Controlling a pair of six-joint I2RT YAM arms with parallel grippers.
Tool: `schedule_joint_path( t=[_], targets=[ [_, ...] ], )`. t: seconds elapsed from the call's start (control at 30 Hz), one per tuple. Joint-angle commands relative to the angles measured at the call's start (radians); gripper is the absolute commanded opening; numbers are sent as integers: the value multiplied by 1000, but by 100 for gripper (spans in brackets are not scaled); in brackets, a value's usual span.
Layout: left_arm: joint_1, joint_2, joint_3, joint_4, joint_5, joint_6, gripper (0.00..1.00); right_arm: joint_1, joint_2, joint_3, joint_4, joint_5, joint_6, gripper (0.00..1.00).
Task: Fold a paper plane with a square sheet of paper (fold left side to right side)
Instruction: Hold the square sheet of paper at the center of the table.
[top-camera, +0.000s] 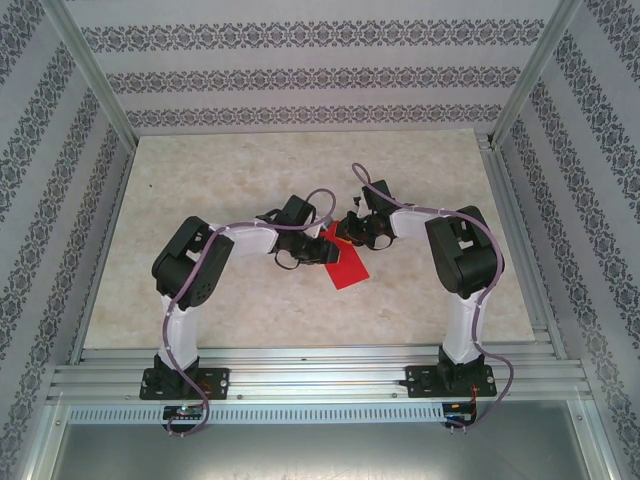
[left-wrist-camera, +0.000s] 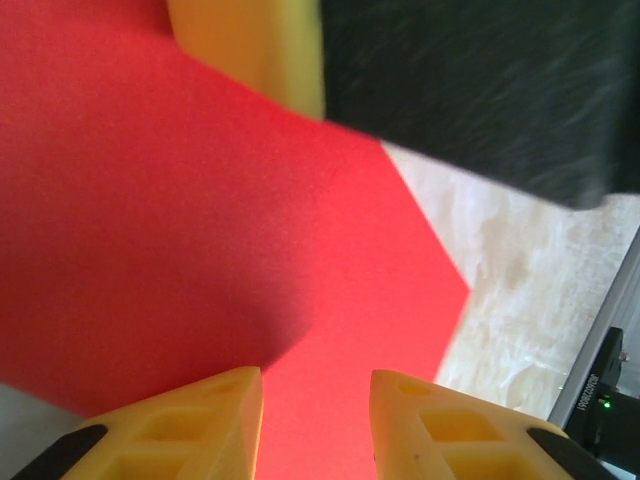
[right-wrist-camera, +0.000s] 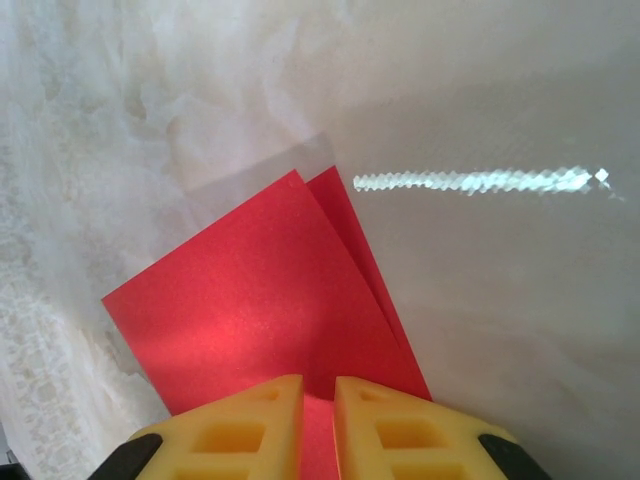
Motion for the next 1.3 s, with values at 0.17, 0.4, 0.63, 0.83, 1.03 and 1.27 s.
schedule_joint_path(
  t=[0.17, 0.4, 0.63, 0.83, 1.03, 1.27],
  targets=[
    [-16, 43, 10, -39, -64, 42, 34, -29, -76, -51, -8, 50, 1, 25],
    [-17, 46, 13, -65, -80, 57, 34, -68, -289, -166, -151, 88, -68, 28],
    [-17, 45, 18, -70, -84, 55, 33, -6, -423, -323, -178, 34, -37, 20],
    [-16, 49, 27, -78, -84, 57, 33, 62, -361, -322, -130, 25, 4, 20],
    [-15, 45, 44, -84, -97, 55, 33, 77, -300, -312, -205, 95, -21, 19],
    [16, 49, 84, -93, -110, 66, 35, 75, -252, -322, -320, 190, -82, 18]
  ],
)
